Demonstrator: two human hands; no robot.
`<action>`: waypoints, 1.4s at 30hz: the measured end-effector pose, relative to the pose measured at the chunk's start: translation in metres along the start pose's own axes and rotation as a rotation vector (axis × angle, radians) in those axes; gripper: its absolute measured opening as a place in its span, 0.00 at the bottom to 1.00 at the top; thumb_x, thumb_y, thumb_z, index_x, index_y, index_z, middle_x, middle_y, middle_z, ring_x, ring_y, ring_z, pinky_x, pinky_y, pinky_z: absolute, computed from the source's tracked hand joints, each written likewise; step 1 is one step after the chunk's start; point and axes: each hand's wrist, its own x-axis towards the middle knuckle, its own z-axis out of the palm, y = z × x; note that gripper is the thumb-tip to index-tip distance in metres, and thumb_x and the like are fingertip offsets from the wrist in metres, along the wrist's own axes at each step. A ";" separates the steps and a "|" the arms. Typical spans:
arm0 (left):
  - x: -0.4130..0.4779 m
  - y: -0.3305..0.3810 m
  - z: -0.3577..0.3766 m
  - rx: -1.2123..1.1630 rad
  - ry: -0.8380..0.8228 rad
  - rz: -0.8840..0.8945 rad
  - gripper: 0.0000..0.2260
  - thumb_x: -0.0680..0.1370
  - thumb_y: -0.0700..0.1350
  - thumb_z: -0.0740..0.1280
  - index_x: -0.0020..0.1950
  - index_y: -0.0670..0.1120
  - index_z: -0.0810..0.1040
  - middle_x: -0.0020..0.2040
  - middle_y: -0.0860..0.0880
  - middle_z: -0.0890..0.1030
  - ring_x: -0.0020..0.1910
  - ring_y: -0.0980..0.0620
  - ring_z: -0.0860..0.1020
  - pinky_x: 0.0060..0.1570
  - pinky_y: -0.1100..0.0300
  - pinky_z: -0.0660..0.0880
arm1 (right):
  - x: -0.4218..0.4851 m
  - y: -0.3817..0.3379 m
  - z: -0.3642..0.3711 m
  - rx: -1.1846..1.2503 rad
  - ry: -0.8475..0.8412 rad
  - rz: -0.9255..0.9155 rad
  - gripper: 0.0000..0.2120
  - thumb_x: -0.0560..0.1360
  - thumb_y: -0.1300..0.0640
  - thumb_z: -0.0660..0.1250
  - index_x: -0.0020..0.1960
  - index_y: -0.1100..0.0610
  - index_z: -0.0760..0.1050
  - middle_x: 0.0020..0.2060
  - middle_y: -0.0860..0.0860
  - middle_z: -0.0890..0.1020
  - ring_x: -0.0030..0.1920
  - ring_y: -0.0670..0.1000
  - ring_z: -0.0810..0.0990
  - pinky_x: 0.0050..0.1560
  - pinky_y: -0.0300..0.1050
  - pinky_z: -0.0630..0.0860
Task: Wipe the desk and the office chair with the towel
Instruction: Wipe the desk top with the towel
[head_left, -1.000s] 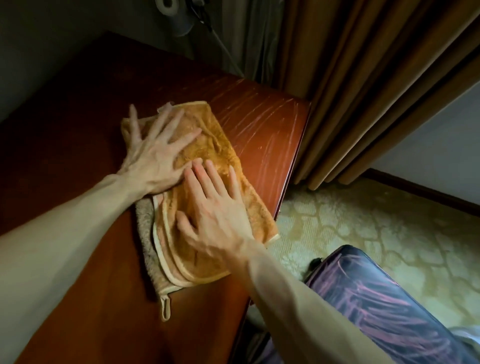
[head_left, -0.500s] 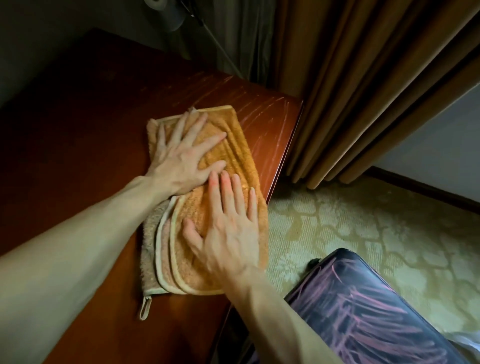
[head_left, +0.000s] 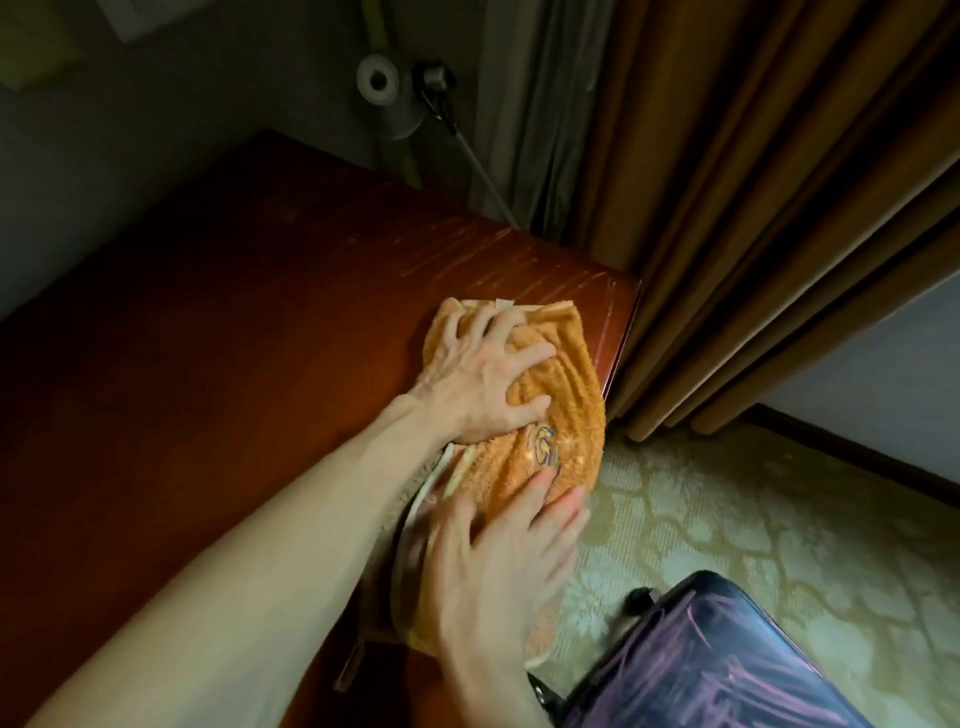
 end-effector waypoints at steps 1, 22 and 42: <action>-0.003 -0.001 0.000 0.002 0.062 -0.007 0.25 0.76 0.69 0.55 0.70 0.61 0.73 0.71 0.45 0.69 0.70 0.42 0.67 0.71 0.36 0.58 | 0.005 -0.009 0.003 0.010 0.011 0.039 0.42 0.79 0.37 0.50 0.83 0.52 0.33 0.82 0.56 0.33 0.82 0.57 0.32 0.81 0.59 0.38; -0.106 -0.079 -0.073 0.247 0.066 -0.338 0.29 0.80 0.67 0.50 0.74 0.55 0.74 0.73 0.39 0.72 0.71 0.39 0.70 0.68 0.36 0.62 | 0.101 -0.050 -0.026 -0.128 0.181 -0.715 0.35 0.81 0.36 0.46 0.84 0.51 0.53 0.84 0.49 0.55 0.84 0.48 0.46 0.83 0.55 0.40; -0.047 -0.036 -0.003 -0.102 0.042 -0.279 0.28 0.82 0.68 0.49 0.82 0.64 0.56 0.85 0.52 0.54 0.84 0.54 0.49 0.81 0.44 0.46 | 0.181 -0.043 -0.061 -0.501 0.120 -0.682 0.38 0.82 0.37 0.47 0.85 0.55 0.44 0.84 0.54 0.46 0.84 0.54 0.40 0.83 0.55 0.39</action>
